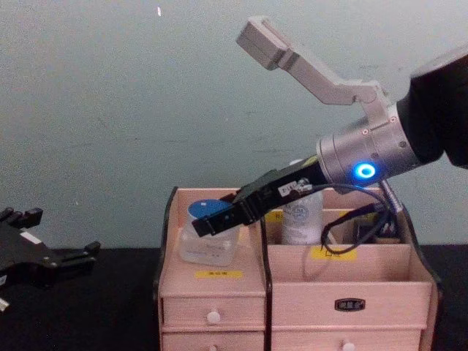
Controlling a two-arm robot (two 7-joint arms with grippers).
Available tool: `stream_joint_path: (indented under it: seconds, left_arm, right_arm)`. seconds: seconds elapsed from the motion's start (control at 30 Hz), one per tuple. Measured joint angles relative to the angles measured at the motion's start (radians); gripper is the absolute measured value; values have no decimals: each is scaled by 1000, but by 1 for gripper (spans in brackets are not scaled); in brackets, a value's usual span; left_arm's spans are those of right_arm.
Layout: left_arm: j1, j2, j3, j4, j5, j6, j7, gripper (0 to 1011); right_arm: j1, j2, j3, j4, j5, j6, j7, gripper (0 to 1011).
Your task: Pick up the facial cleanser and watermelon frost from the table and place them into the tiered storage box.
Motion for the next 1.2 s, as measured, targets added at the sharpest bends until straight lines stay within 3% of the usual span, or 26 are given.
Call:
stream_joint_path:
  seconds: [0.13, 0.43, 0.93, 1.03, 1.2]
  left_arm:
    - [0, 0, 0, 0, 0, 0, 0, 1001]
    - [0, 0, 0, 0, 0, 0, 0, 1001]
    - [0, 0, 0, 0, 0, 0, 0, 1001]
    - [0, 0, 0, 0, 0, 0, 0, 1001]
    - [0, 0, 0, 0, 0, 0, 0, 1001]
  right_arm:
    - [0, 0, 0, -1, 1, 0, 0, 765]
    - [-1, 1, 0, -2, 3, 0, -1, 1000]
    - [-3, 3, 2, -6, 5, 0, -1, 1000]
    - [-13, 12, 14, -37, 12, -4, -5, 1000]
    - [-52, 53, 62, -160, 36, -27, -33, 1000]
